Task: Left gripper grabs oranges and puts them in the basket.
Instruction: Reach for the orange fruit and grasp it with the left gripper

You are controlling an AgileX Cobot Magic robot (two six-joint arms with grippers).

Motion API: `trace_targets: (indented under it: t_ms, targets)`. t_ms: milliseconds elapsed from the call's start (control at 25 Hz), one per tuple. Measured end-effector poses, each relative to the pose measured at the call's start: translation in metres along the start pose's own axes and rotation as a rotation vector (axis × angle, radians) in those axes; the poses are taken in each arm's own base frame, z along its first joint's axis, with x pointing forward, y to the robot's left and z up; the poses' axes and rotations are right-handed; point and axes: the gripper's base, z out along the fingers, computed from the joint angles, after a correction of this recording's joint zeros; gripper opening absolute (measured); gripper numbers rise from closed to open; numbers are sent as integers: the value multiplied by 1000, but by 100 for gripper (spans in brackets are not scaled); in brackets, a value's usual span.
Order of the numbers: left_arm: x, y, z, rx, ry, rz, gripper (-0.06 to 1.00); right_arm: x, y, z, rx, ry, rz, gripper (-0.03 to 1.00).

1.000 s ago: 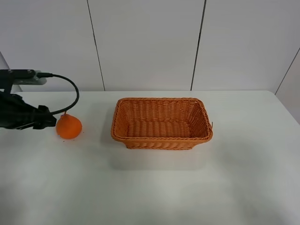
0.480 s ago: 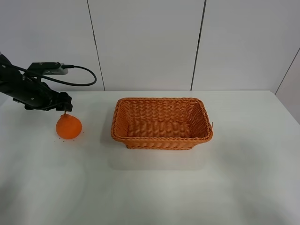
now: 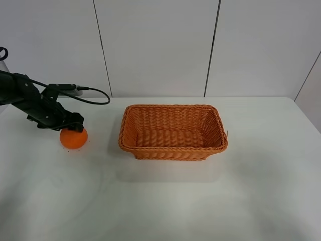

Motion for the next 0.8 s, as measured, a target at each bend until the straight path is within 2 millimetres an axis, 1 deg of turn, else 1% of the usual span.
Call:
trace_targets:
  t_ms: [320, 400, 440, 480, 560, 640, 680, 720, 800]
  targets:
    - [8, 0, 17, 9, 50, -1, 85, 0, 0, 0, 0, 0, 0, 69]
    - [9, 0, 17, 9, 52, -1, 82, 0, 0, 0, 0, 0, 0, 69]
    - [9, 0, 17, 9, 52, -1, 78, 0, 0, 0, 0, 0, 0, 69]
    - [9, 0, 17, 9, 52, -1, 73, 0, 0, 0, 0, 0, 0, 69]
    - [9, 0, 17, 10, 55, -1, 57, 0, 0, 0, 0, 0, 0, 69]
    - [9, 0, 17, 10, 54, -2, 35, 0, 0, 0, 0, 0, 0, 69]
    - [9, 0, 17, 11, 56, 0, 26, 0, 0, 0, 0, 0, 0, 69]
    - [8, 0, 16, 12, 55, 2, 23, 0, 0, 0, 0, 0, 0, 69]
    - [7, 0, 15, 13, 56, 2, 22, 0, 0, 0, 0, 0, 0, 69]
